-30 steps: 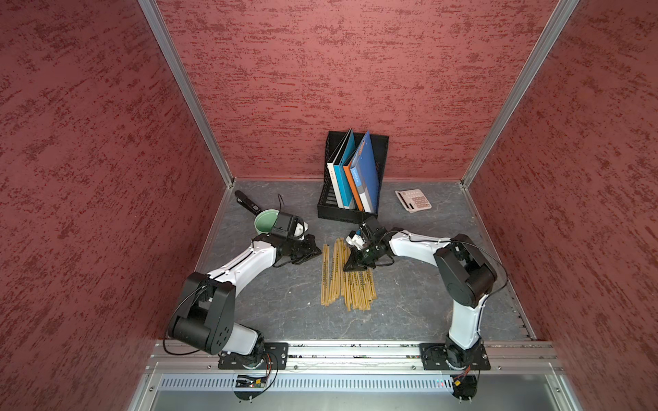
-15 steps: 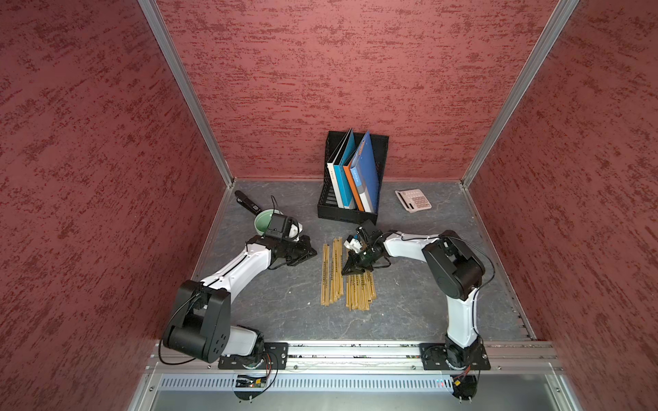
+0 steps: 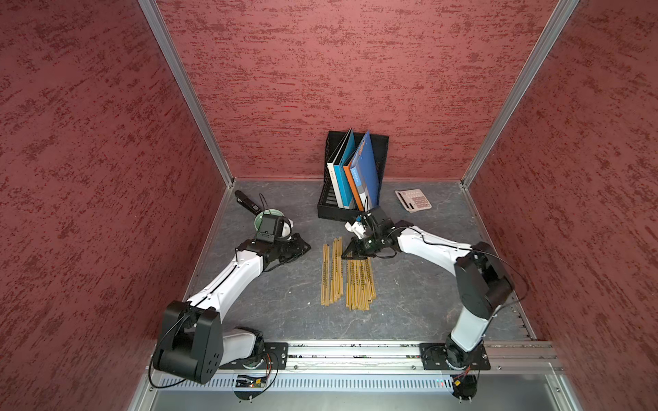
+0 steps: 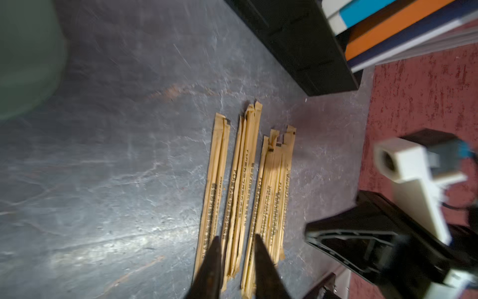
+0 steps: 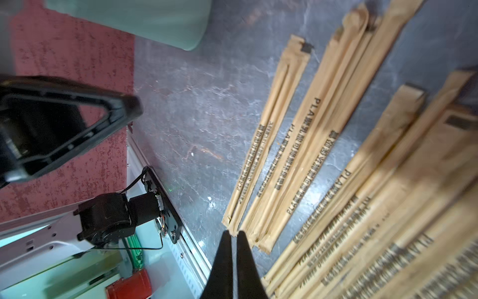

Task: Take the straws out of the storage container
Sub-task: Reset both arms

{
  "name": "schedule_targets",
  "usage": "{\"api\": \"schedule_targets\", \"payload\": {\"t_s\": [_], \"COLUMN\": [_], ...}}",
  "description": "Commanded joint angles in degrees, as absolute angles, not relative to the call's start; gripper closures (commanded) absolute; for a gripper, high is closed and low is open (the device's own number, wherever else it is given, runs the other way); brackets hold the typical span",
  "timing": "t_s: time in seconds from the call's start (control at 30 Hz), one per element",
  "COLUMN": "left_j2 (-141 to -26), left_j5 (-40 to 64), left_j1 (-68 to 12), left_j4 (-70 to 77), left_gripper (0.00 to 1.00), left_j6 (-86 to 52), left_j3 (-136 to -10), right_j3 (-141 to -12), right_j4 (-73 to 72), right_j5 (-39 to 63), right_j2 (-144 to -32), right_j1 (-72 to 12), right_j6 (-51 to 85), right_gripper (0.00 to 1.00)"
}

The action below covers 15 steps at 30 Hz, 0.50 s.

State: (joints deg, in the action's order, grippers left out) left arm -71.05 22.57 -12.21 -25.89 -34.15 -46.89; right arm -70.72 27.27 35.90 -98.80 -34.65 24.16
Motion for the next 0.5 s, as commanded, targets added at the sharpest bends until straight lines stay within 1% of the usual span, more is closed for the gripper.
{"api": "schedule_targets", "payload": {"t_s": [0.0,0.03,0.07,0.2,0.27,0.33,0.4,0.47], "left_j2": [-65.9,-64.2,-62.7,-57.4,-54.3,-52.1,-50.6,-50.7], "left_j5": [11.8,9.4,6.6,-3.1,-10.1,-15.4,-18.9,-20.2], "left_j1": [-10.4,-10.0,-9.7,-9.2,-9.2,-9.1,-8.7,-8.1], "left_j4": [-23.9,-23.3,-22.6,-15.7,-10.8,-5.2,2.3,9.0], "left_gripper": [0.16,0.01,0.00,0.00,0.00,0.00,0.00,0.00], "left_j6": [-32.4,-31.6,-30.7,-23.7,-20.3,-16.4,-12.8,-10.0], "left_j3": [-46.8,-46.5,-46.3,-42.8,-39.2,-35.3,-30.6,-26.4], "right_j3": [-71.3,-70.6,-69.4,-63.3,-59.3,-54.3,-48.1,-40.8], "right_j4": [32.7,33.1,32.8,28.2,24.9,20.0,13.1,3.9], "right_j5": [22.9,18.6,14.3,-2.6,-13.1,-20.7,-26.2,-30.4], "right_j2": [-90.0,-87.0,-83.9,-72.0,-66.5,-61.8,-57.7,-54.0], "right_j1": [-34.5,-34.5,-34.4,-34.2,-33.4,-31.9,-29.7,-26.9], "right_j6": [18.9,18.2,17.6,16.3,15.8,13.3,10.0,6.9], "right_gripper": [0.85,0.64,0.02,0.01,0.01,0.01,0.01,0.01]}}
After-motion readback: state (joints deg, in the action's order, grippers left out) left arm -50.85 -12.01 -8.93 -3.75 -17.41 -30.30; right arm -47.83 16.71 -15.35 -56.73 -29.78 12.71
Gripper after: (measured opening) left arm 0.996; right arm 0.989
